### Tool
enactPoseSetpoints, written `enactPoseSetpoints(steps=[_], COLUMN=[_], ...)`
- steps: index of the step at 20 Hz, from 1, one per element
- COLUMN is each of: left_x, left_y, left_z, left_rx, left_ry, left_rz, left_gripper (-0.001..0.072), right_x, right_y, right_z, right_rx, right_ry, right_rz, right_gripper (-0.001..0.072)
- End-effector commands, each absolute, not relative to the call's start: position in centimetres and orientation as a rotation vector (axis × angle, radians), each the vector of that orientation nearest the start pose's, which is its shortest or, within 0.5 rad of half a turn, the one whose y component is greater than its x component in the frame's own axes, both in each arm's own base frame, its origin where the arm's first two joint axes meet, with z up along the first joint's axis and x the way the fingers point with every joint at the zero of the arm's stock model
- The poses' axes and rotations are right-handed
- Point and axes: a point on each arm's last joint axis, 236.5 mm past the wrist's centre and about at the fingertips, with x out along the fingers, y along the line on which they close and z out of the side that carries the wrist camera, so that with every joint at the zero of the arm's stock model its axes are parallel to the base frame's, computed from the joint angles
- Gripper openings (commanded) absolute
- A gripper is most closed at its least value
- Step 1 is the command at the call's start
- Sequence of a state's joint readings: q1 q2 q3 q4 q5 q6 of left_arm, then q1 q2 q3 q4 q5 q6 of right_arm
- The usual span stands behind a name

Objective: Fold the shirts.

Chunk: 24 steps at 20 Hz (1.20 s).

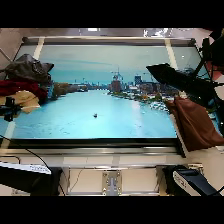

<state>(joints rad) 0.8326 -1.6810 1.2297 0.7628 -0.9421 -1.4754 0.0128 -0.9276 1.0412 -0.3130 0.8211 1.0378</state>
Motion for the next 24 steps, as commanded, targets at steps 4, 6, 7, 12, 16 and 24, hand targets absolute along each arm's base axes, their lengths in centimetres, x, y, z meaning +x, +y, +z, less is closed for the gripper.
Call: enactPoseSetpoints(steps=[4,6,7,12,16,24], left_x=[44.7,43.8,43.3,38.7,36.5,45.0], left_y=[12.5,6.6,3.3,-16.1,-27.4,-7.1], left_z=[13.2,19.1,21.4,28.3,28.7,18.0], left_rx=[-1.277,-1.207,-1.162,-0.954,-0.835,-0.469], left_ry=[0.599,0.573,0.572,0.623,0.591,0.647], left_rz=[-0.309,-0.486,-0.563,-0.921,-1.060,-0.382], left_gripper=[0.0016,0.0016,0.0016,0.0017,0.0625,0.0702], right_x=[37.5,36.3,35.4,30.7,28.7,32.6], right_y=[17.0,17.2,17.4,18.0,17.7,6.4], right_z=[35.2,39.0,40.7,47.0,48.0,39.3], right_rx=[0.593,0.548,0.526,0.305,0.119,-0.138], right_ry=[0.231,0.160,0.127,0.005,-0.003,0.354], right_rz=[0.762,0.797,0.817,0.867,0.837,0.302], right_gripper=[0.0269,0.0269,0.0269,0.0268,0.0268,0.0269])
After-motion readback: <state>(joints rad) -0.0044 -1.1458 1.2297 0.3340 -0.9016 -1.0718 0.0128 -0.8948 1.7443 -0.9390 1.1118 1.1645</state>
